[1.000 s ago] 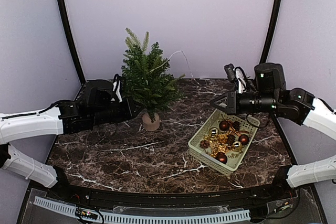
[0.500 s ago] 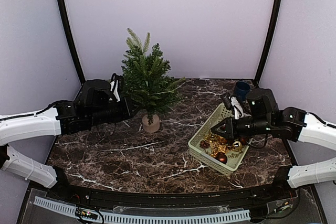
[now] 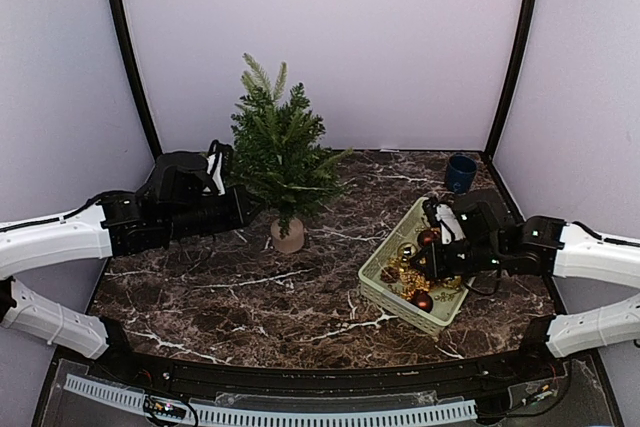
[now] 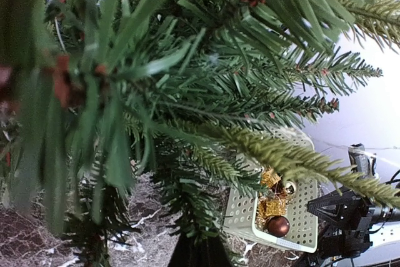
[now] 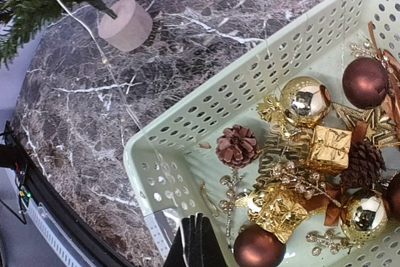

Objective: Decorate the small christmas tree

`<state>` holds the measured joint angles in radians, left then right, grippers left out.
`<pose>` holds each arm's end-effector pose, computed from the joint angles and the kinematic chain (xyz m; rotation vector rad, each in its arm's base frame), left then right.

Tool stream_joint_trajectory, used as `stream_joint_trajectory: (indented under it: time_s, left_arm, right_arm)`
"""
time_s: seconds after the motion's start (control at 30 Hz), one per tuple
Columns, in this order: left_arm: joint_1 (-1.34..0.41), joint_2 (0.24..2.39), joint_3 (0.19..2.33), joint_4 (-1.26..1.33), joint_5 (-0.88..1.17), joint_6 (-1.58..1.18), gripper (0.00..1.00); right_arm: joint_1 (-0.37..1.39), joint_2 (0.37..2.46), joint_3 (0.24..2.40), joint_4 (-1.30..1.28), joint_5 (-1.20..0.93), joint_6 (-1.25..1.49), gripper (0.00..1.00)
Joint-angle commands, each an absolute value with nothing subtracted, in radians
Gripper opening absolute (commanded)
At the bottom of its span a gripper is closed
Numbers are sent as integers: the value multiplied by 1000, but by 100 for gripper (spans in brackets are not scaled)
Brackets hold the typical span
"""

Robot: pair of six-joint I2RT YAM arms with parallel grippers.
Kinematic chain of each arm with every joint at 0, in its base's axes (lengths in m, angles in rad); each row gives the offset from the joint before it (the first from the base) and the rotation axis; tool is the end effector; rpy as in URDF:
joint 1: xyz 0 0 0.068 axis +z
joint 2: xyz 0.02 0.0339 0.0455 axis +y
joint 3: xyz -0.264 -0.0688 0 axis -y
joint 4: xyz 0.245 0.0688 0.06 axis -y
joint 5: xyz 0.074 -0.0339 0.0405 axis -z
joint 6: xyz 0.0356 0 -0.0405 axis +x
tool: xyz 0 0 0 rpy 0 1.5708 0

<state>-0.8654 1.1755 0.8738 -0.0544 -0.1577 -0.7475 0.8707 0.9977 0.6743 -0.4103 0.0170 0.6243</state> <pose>0.1809 -0.2038 0.3036 0.0083 2.0359 -0.9086 0.1355 0.1599 0.2410 -0.2885 2.4040 0.7171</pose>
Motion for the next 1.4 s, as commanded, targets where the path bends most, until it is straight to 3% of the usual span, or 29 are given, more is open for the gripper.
stream_joint_trajectory:
  time_s: [0.0,0.47,1.07,1.2,1.3,1.37]
  left_arm:
    - [-833,1121,860,-56,-149,-693,0]
    - [-712,1072,823,-62,-8,-498,0]
    - [-472,1084,802,-3,382,-192,0]
    - [-466,1084,832,-21,391,-190,15]
    - [-466,1050,815,-31,389,-215,40]
    - [-465,1008,791,-37,387,-239,50]
  right_arm:
    - [859,1054,663,-370,87,658,0]
    - [775,1113,642,-327,92,714,0]
    - [753,1242,784,-327,61,632,0]
    - [753,1255,792,-311,52,630,0]
    - [754,1256,790,-302,45,634,0]
    - [753,1254,790,-299,40,634,0]
